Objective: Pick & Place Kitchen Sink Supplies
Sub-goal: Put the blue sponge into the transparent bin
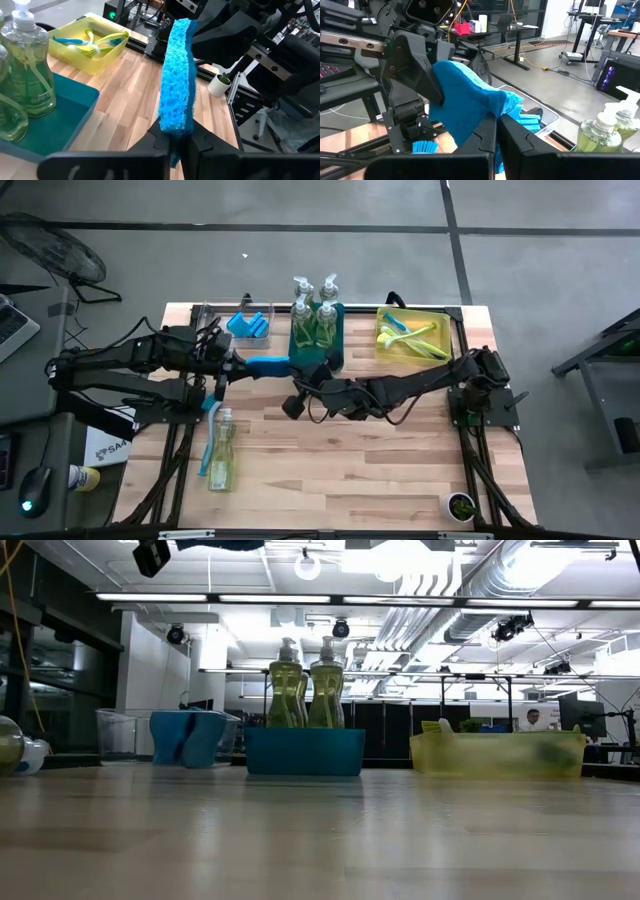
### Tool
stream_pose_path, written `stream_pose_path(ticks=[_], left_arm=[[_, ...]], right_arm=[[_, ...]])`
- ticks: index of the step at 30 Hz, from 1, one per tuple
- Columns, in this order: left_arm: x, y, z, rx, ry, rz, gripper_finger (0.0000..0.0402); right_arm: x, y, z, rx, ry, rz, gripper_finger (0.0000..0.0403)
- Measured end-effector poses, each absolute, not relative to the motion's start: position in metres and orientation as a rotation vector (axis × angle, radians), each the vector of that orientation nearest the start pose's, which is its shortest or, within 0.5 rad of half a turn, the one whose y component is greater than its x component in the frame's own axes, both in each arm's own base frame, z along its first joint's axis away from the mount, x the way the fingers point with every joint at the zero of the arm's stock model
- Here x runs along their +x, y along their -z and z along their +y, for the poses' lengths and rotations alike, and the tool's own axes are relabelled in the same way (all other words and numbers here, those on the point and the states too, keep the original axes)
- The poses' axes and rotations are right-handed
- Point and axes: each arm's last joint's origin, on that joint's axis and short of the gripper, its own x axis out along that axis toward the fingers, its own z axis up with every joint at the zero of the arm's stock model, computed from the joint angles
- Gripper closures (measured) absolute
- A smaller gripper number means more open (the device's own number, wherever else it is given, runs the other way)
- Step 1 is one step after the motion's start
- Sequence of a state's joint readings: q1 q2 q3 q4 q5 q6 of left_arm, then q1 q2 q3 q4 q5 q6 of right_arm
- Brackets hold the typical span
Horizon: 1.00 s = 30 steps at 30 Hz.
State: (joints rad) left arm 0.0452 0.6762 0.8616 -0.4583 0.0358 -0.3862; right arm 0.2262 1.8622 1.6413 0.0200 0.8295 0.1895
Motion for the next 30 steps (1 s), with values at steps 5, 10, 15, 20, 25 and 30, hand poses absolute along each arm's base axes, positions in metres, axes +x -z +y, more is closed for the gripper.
stream_pose_path(ticks=[5,10,15,20,25,30], left_arm=[[0.137,-0.347,0.006,-0.378,-0.072,0.267,0.0396],[0.137,-0.346,0.006,-0.37,-0.084,0.269,0.0398],[0.137,-0.347,0.007,-0.369,-0.115,0.253,0.0399],[0.133,-0.355,0.009,-0.358,-0.208,0.23,0.04],[0.123,-0.367,0.014,-0.318,-0.377,0.277,0.04],[0.117,-0.379,0.017,-0.262,-0.528,0.393,0.04]], right_arm=[[0.428,-0.344,0.073,0.066,0.612,0.126,0.0395],[0.429,-0.345,0.073,0.059,0.557,0.134,0.0349],[0.423,-0.353,0.068,0.127,0.528,0.122,0.0268],[0.401,-0.377,0.061,0.156,0.555,0.121,0.0196],[0.374,-0.399,0.055,0.14,0.602,0.14,0.017],[0.351,-0.414,0.05,0.133,0.609,0.166,0.0171]])
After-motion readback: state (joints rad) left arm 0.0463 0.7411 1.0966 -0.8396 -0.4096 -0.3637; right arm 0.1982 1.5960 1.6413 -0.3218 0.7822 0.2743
